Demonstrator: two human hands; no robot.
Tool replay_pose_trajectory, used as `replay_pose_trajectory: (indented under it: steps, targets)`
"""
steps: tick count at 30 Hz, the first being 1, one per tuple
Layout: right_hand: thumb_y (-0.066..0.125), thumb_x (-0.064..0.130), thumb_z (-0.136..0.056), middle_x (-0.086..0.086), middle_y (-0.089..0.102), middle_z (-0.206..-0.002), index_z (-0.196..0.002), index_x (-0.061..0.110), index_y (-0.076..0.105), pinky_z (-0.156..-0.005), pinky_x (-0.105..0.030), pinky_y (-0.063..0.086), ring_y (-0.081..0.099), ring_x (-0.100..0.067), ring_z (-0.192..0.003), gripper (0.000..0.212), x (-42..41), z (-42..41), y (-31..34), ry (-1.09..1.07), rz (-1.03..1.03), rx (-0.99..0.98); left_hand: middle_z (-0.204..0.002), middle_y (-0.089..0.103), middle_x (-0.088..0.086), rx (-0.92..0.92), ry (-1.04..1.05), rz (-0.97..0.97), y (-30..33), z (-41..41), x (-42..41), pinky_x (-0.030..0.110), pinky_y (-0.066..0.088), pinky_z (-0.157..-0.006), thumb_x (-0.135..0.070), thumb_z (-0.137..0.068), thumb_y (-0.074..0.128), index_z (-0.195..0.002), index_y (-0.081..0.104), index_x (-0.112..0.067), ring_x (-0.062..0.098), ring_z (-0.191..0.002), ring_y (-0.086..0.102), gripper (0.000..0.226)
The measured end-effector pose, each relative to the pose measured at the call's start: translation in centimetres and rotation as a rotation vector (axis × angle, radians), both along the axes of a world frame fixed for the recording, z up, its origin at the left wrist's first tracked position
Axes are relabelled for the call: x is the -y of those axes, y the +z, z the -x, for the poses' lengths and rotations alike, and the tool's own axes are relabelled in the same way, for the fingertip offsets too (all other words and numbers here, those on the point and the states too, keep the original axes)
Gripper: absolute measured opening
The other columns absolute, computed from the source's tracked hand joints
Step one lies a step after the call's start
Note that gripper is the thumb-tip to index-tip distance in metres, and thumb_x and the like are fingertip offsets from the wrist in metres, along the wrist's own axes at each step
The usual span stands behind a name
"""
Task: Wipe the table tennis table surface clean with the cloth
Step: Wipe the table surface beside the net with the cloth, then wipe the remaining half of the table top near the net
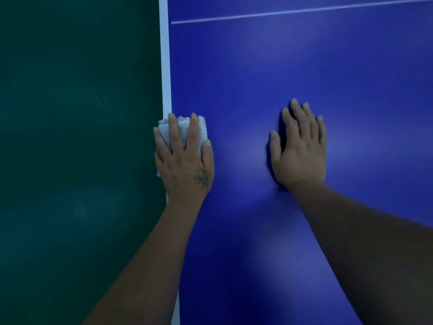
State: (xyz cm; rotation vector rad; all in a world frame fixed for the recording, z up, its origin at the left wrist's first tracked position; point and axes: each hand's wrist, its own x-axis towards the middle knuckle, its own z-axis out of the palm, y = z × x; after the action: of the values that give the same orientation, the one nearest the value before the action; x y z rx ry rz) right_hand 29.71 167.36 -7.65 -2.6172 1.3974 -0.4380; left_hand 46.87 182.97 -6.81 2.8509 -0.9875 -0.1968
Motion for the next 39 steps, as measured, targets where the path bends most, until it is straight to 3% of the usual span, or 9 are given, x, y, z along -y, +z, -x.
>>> replay_pose_trajectory:
  steps: [10, 13, 17, 20, 28, 34, 37, 39]
  targets:
    - [0.038, 0.04, -0.113, -0.007, 0.047, -0.165, -0.148, 0.008, 0.058, -0.131, -0.048, 0.022, 0.039, -0.027, -0.156, 0.051, -1.9, 1.4, -0.2, -0.009, 0.057, 0.065, -0.179, 0.004, 0.006, -0.032, -0.079, -0.045, 0.3, 9.6, -13.1, 0.059, 0.024, -0.127, -0.053, -0.112, 0.026, -0.169, 0.021, -0.035, 0.045, -0.162, 0.005, 0.06]
    - [0.045, 0.032, -0.114, -0.01, 0.048, -0.164, -0.146, 0.006, 0.059, -0.13, -0.052, 0.025, 0.042, -0.03, -0.154, 0.044, -7.1, 3.4, 0.7, 0.043, 0.069, 0.116, -0.179, 0.001, 0.006, -0.056, -0.079, -0.062, 0.7, 12.5, -17.2, 0.059, 0.024, -0.127, -0.052, -0.112, 0.03, -0.169, 0.02, -0.034, 0.045, -0.162, 0.004, 0.061]
    - [0.045, 0.029, -0.114, -0.01, 0.04, -0.169, -0.153, 0.005, 0.052, -0.131, -0.054, 0.022, 0.035, -0.028, -0.158, 0.046, -16.4, 8.8, 2.0, 0.244, -0.087, 0.086, -0.179, 0.001, 0.006, -0.089, -0.099, -0.061, 1.2, 15.8, -21.6, 0.06, 0.025, -0.126, -0.052, -0.112, 0.034, -0.169, 0.022, -0.034, 0.045, -0.162, 0.003, 0.061]
    - [0.048, 0.027, -0.114, -0.008, 0.039, -0.17, -0.154, 0.005, 0.051, -0.13, -0.055, 0.025, 0.033, -0.026, -0.16, 0.046, -21.6, 13.2, 2.7, 0.279, -0.15, 0.063, -0.179, 0.001, 0.006, -0.116, -0.102, -0.071, 1.5, 17.9, -24.6, 0.06, 0.027, -0.125, -0.051, -0.112, 0.036, -0.169, 0.022, -0.034, 0.044, -0.162, 0.002, 0.061]
    - [0.051, 0.026, -0.11, -0.005, 0.04, -0.169, -0.153, 0.007, 0.052, -0.13, -0.055, 0.025, 0.035, -0.023, -0.158, 0.046, -27.8, 22.3, 4.1, 0.322, -0.213, 0.0, -0.179, 0.003, 0.004, -0.206, -0.057, -0.077, 2.5, 23.0, -31.6, 0.057, 0.045, -0.115, -0.059, -0.111, 0.034, -0.166, 0.029, -0.039, 0.041, -0.16, 0.014, 0.059]
    - [0.058, 0.021, -0.104, -0.007, 0.041, -0.167, -0.148, 0.006, 0.056, -0.129, -0.053, 0.029, 0.042, -0.026, -0.153, 0.046, -29.5, 27.7, 5.9, 0.448, -0.238, 0.001, -0.177, 0.0, 0.004, -0.381, 0.048, 0.104, 4.0, 24.7, -35.4, 0.053, 0.053, -0.108, -0.057, -0.11, 0.042, -0.161, 0.033, -0.05, 0.039, -0.152, 0.033, 0.053]
    - [0.061, 0.013, -0.101, -0.008, 0.043, -0.166, -0.146, 0.006, 0.057, -0.127, -0.051, 0.033, 0.046, -0.029, -0.149, 0.046, -30.1, 31.2, 7.2, 0.519, -0.26, -0.005, -0.171, 0.018, 0.009, -0.422, 0.104, 0.112, 4.3, 25.2, -37.0, 0.05, 0.054, -0.106, -0.057, -0.108, 0.042, -0.16, 0.034, -0.053, 0.036, -0.146, 0.043, 0.053]
    - [0.068, 0.007, -0.094, -0.009, 0.045, -0.164, -0.145, 0.007, 0.057, -0.12, -0.05, 0.042, 0.051, -0.032, -0.143, 0.052, -30.4, 33.3, 7.9, 0.534, -0.314, -0.012, -0.154, 0.036, 0.009, -0.434, 0.127, 0.123, 4.1, 25.1, -38.3, 0.048, 0.055, -0.101, -0.049, -0.109, 0.048, -0.16, 0.038, -0.05, 0.032, -0.129, 0.054, 0.052]
